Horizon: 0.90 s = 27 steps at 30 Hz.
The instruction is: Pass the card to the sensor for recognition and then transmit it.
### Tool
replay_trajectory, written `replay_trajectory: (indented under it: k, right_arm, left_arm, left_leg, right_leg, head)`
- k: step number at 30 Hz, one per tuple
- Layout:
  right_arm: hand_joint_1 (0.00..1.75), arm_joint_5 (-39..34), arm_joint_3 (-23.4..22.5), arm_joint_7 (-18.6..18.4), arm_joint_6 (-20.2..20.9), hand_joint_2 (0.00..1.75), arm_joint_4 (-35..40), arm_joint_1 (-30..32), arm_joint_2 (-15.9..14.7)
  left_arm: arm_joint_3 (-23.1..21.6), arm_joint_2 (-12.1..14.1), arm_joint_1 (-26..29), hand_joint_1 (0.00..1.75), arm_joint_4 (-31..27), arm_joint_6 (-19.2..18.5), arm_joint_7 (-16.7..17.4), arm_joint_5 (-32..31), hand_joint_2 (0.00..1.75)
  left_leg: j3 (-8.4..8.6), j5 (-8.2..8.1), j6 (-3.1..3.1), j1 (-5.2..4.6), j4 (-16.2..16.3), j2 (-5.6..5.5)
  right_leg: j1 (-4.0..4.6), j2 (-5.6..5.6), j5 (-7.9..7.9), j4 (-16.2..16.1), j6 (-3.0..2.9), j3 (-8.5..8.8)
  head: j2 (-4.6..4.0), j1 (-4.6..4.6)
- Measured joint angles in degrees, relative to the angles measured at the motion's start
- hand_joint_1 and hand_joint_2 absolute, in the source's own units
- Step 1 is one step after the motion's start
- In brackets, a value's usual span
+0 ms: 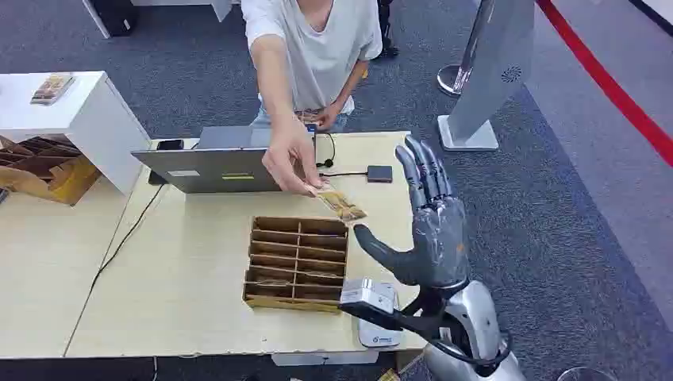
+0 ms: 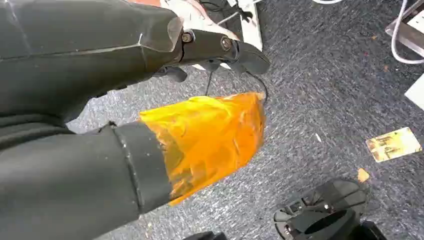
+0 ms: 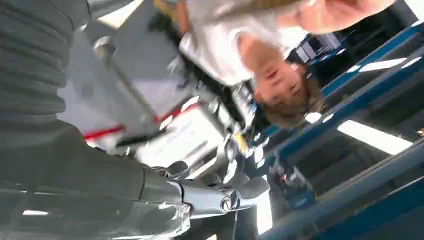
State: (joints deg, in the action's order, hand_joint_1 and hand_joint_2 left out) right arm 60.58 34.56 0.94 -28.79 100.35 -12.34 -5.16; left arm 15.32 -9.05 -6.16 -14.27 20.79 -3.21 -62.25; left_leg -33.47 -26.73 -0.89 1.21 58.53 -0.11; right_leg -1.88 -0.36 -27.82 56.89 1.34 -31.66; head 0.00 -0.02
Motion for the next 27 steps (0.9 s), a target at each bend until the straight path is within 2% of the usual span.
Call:
replay_trajectory:
  k: [3, 7, 22, 23, 24, 25, 27]
  right_arm:
    - [0.00, 7.03, 0.00, -2.77, -1.29, 1.75, -1.44, -0.54, -0.02]
    - [0.00, 12.69, 0.00, -4.83, -1.88, 1.75, -2.85, -0.92, -0.04]
    - [0.00, 14.35, 0.28, -5.51, -2.32, 1.75, -5.07, -1.99, -0.04]
    - [0.26, 14.35, 0.28, -5.51, -2.32, 1.75, -5.10, -2.01, -0.04]
    - [1.47, 14.33, 0.33, -5.53, -2.34, 1.75, -5.12, -2.03, -0.04]
    - [1.68, 14.33, 0.35, -5.53, -2.36, 1.75, -5.14, -2.03, -0.04]
    - [1.75, 14.11, 0.39, -5.58, -2.36, 1.75, -5.27, -2.12, -0.04]
  left_arm:
    - [0.00, -0.02, 0.00, 0.00, 0.00, -0.05, 0.15, 0.02, 0.00]
    - [0.00, -0.07, 0.01, 0.00, 0.00, -0.05, 0.33, 0.11, 0.00]
    - [0.00, -0.07, 0.04, 0.00, 0.00, 0.11, 0.48, 0.52, 0.00]
    - [0.00, -0.07, 0.04, 0.00, 0.00, 0.13, 0.48, 0.52, 0.00]
    - [0.00, -0.07, 0.04, 0.00, 0.00, 0.13, 0.48, 0.52, 0.00]
    - [0.00, -0.07, 0.04, 0.00, 0.02, 0.13, 0.48, 0.52, 0.00]
    - [0.00, -0.07, 0.04, 0.00, 0.00, 0.13, 0.48, 0.52, 0.00]
  left_leg:
    - [0.00, 0.00, 0.00, 0.00, 0.00, 0.00]
    - [0.00, 0.00, 0.00, 0.00, 0.00, 0.00]
    - [0.00, 0.00, 0.00, 0.00, 0.00, -0.01]
    - [0.00, 0.00, 0.00, 0.00, 0.00, -0.01]
    - [0.00, 0.00, 0.00, 0.00, 0.00, -0.01]
    - [0.00, 0.00, 0.00, 0.00, 0.00, -0.01]
    - [0.00, 0.00, 0.00, 0.00, 0.00, -0.01]
  right_leg:
    - [0.00, 0.00, 0.00, 0.00, 0.00, 0.00]
    - [0.00, 0.00, 0.00, 0.00, 0.00, 0.00]
    - [0.00, -0.01, 0.00, 0.01, 0.00, 0.01]
    - [0.00, -0.01, 0.00, 0.00, 0.00, 0.01]
    - [0.00, -0.01, 0.00, 0.01, 0.00, 0.01]
    - [0.00, -0.01, 0.00, 0.01, 0.00, 0.01]
    - [0.00, -0.01, 0.00, 0.01, 0.00, 0.01]
  head:
    - [0.00, 0.02]
    - [0.00, 0.02]
    - [0.00, 0.00]
    - [0.00, 0.00]
    - [0.00, 0.00]
    - [0.00, 0.00]
    - [0.00, 0.00]
